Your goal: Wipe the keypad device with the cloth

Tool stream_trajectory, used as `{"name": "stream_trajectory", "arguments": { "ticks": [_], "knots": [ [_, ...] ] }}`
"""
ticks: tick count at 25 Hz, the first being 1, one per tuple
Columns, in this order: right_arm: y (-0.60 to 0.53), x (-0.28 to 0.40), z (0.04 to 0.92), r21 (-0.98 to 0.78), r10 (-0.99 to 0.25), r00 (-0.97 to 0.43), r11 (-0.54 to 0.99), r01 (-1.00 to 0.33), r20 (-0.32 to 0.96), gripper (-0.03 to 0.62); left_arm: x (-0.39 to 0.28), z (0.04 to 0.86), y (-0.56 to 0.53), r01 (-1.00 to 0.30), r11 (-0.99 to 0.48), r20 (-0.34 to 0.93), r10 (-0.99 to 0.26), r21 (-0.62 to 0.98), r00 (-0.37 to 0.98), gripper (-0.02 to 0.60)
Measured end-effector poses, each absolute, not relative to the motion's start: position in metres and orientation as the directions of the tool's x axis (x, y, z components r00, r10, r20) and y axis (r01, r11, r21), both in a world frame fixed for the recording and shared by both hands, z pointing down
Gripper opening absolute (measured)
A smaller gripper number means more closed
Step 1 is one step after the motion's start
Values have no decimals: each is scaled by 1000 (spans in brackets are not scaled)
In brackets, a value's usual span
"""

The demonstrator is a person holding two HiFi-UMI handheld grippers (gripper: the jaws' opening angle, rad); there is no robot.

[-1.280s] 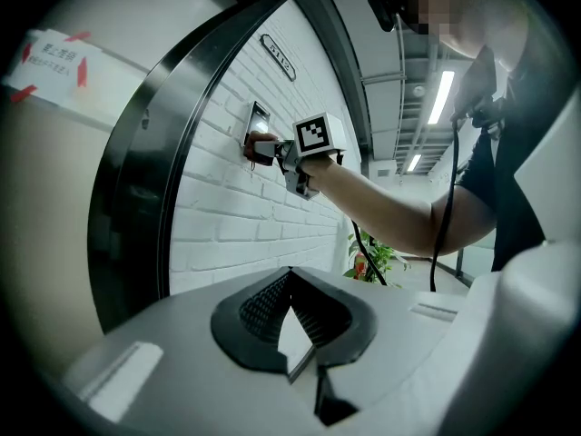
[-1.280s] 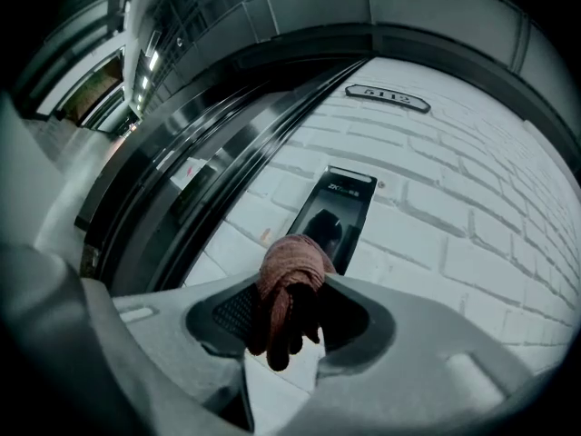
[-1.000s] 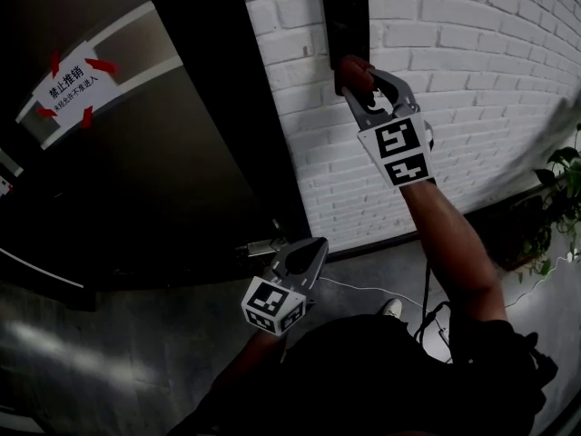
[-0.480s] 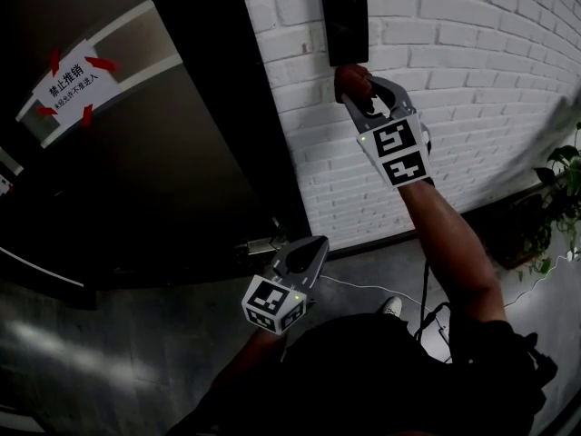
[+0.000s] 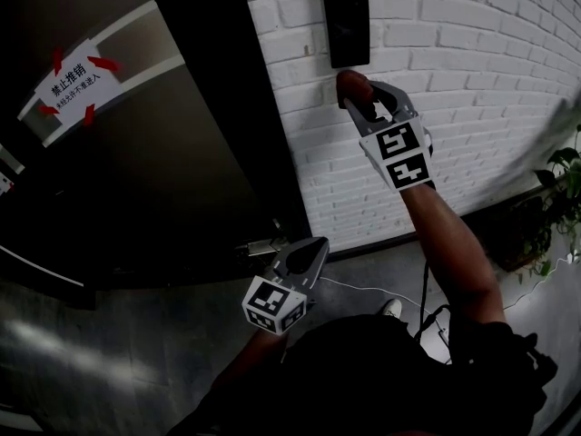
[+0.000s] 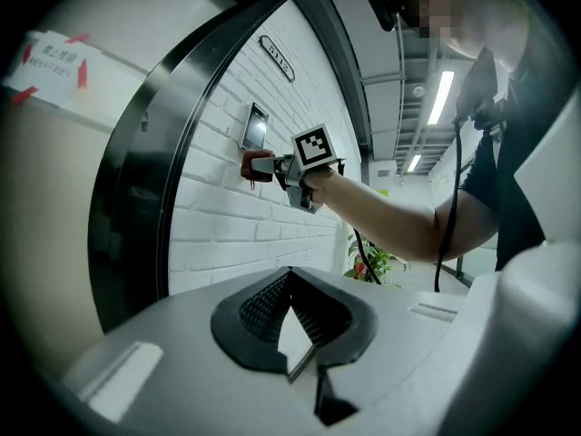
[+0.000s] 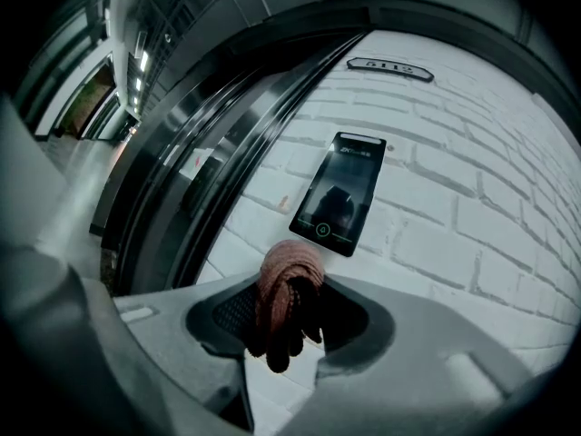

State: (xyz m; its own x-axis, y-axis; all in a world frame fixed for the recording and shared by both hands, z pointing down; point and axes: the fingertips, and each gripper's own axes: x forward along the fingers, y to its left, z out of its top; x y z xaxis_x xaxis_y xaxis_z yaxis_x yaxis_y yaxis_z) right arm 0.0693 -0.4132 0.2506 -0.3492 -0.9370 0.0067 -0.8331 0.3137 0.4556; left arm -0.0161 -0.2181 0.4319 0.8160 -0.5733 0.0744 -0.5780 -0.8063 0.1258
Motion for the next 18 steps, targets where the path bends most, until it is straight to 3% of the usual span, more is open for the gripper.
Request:
{"name": "stream_trajectory", "arguments": {
  "ticks": [18],
  "knots": [
    [-387,67,108,529,-903,-349,173,-830,-252,144,-21,432,-221,-584,-802,68,-580,126,812,15]
  ]
}}
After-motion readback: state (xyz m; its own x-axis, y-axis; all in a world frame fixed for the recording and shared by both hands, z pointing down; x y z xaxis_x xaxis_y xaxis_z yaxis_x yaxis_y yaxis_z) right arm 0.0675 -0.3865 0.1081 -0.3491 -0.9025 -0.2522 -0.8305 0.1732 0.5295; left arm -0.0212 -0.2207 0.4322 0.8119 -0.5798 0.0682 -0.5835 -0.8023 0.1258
